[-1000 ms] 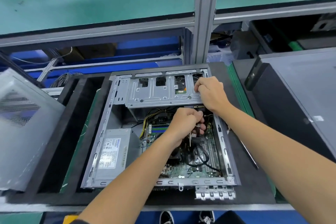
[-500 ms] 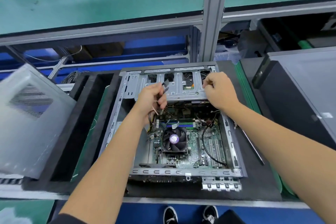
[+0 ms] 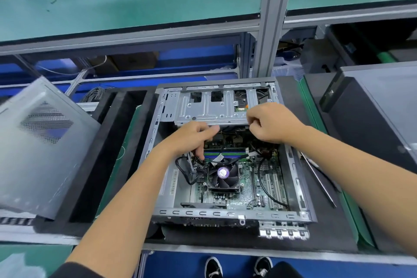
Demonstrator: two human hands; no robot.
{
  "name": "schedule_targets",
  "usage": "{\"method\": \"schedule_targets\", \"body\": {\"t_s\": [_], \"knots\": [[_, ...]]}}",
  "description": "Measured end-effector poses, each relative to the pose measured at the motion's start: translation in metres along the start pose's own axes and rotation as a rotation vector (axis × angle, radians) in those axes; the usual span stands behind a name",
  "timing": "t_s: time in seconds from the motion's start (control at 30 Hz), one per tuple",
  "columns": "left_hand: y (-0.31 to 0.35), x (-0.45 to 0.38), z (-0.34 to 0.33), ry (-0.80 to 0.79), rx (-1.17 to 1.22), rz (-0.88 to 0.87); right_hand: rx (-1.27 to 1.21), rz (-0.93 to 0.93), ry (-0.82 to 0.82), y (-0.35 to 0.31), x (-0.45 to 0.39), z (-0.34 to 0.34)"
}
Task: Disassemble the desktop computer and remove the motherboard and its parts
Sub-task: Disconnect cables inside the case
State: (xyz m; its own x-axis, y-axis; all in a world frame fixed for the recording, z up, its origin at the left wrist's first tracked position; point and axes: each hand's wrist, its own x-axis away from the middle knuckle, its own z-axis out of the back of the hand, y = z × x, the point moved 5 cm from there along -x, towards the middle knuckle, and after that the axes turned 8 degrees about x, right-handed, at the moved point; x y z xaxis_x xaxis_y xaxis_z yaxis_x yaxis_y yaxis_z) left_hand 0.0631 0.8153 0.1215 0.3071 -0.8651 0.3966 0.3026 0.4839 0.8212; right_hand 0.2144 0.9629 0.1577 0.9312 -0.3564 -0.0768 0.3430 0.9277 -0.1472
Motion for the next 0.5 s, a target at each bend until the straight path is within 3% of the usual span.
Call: {"method": "schedule_targets", "body": {"t_s": [0.07, 0.17, 0.33, 0.5], "knots": [[0.002, -0.002, -0.001, 0.054, -0.112, 0.018, -0.059, -0.065, 0.102, 0.012, -0.009, 0.009], [0.006, -0.007, 0.001, 0.126, -0.465, -0.005, -0.154, -0.152, 0.180, 0.027, -0.022, 0.012], [0.011, -0.009, 0.003, 0.226, -0.994, -0.066, -0.149, -0.245, 0.126, 0.039, -0.027, -0.013], [0.017, -0.009, -0.028, -0.009, -1.044, -0.350, -0.065, -0.209, 0.115, 0.040, -0.031, -0.017]]}}
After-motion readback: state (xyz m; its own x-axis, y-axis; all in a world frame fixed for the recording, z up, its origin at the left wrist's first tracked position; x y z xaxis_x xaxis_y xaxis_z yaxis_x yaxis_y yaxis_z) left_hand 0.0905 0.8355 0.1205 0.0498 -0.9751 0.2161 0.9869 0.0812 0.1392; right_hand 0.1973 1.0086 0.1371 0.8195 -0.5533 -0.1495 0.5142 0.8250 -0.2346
